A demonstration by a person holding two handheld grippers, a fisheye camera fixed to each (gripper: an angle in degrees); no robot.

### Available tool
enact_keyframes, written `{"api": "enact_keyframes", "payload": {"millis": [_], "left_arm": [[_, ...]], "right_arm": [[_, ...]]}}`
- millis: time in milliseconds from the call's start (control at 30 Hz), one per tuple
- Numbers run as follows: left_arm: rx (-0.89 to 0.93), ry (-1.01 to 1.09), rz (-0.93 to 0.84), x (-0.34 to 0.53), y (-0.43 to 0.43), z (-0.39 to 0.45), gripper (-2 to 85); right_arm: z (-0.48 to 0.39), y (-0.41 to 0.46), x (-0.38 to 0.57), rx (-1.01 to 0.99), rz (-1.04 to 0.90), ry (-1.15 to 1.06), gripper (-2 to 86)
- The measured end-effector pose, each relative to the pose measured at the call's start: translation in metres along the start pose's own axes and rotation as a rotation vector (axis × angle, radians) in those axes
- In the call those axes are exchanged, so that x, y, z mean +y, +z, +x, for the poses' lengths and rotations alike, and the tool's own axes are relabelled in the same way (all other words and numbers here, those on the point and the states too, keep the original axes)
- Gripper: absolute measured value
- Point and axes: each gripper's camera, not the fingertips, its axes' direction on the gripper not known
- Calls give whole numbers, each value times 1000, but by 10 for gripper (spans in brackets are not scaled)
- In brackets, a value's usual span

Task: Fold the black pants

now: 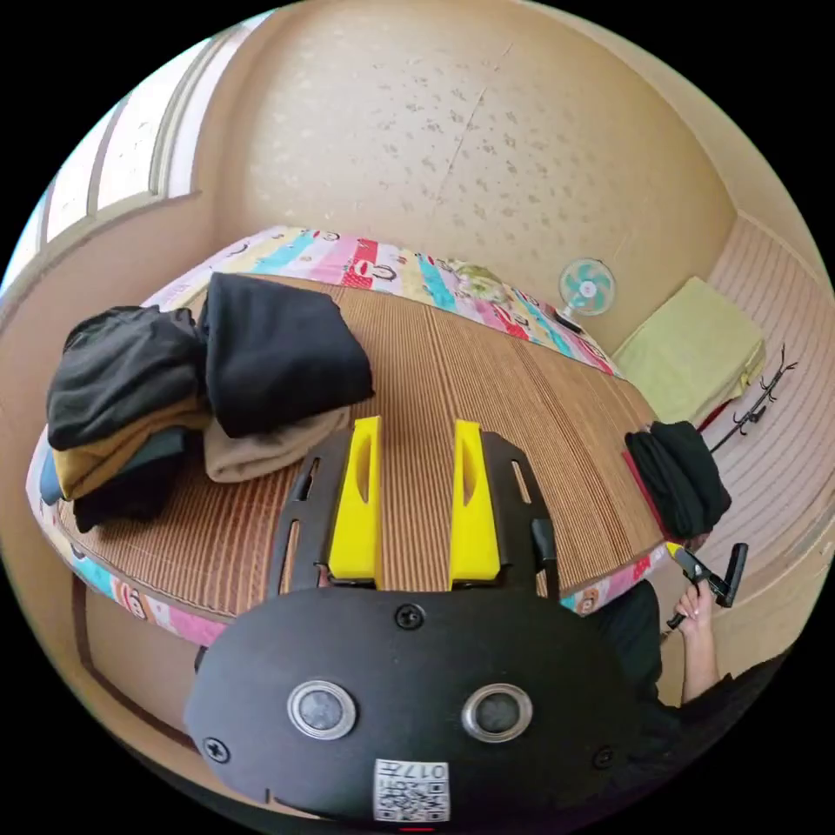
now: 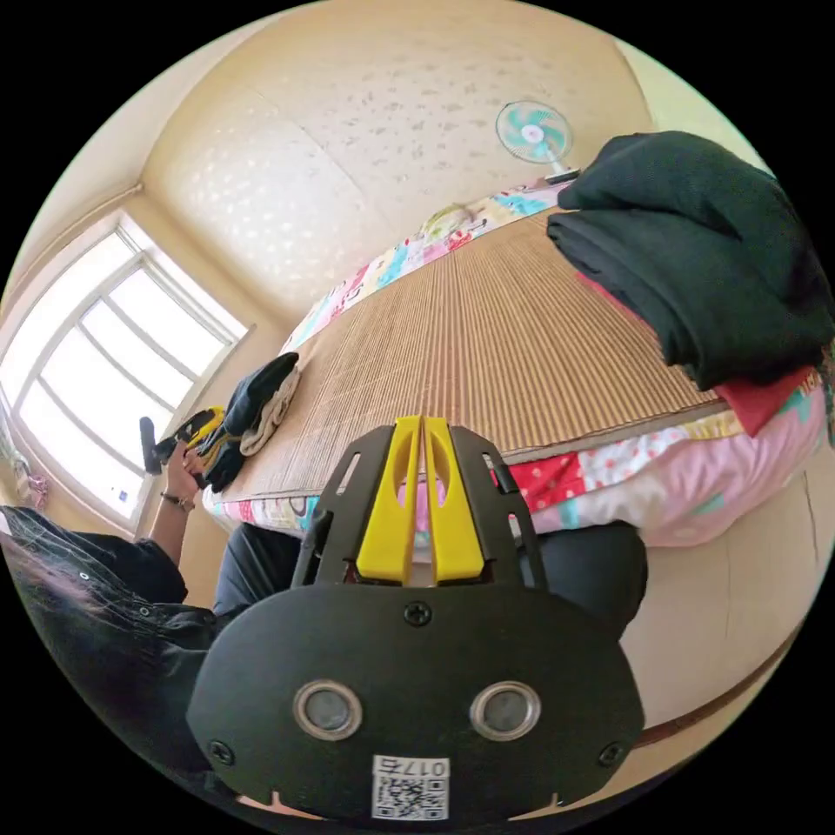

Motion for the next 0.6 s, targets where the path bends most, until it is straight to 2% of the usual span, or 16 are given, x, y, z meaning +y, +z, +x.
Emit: {"api": "enact_keyframes", "payload": {"millis": [133, 267, 333, 400, 467, 533, 600], "left_arm": [[-237, -165, -140, -62, 51, -51, 159], [-197, -401, -129, -61, 68, -85, 135], [-86, -457, -157, -60, 71, -87, 94], [347, -505, -178, -62, 74, -88, 8], [590, -394, -185, -65, 73, -60, 0], [605, -119, -289, -59, 66, 3, -3], [631, 225, -390, -15, 48, 95, -2]], "right_arm": [[-42, 44, -7, -120, -46, -62, 8], [-73, 56, 10, -78, -87, -133, 6], [-76, 52, 21, -33, -109, -158, 6], [-77, 44, 33, 2, -142, -182, 7], [-77, 37, 40, 30, -140, -190, 8], [-79, 32, 41, 52, -121, -199, 10], [-89, 26, 34, 52, -67, -211, 15]]}}
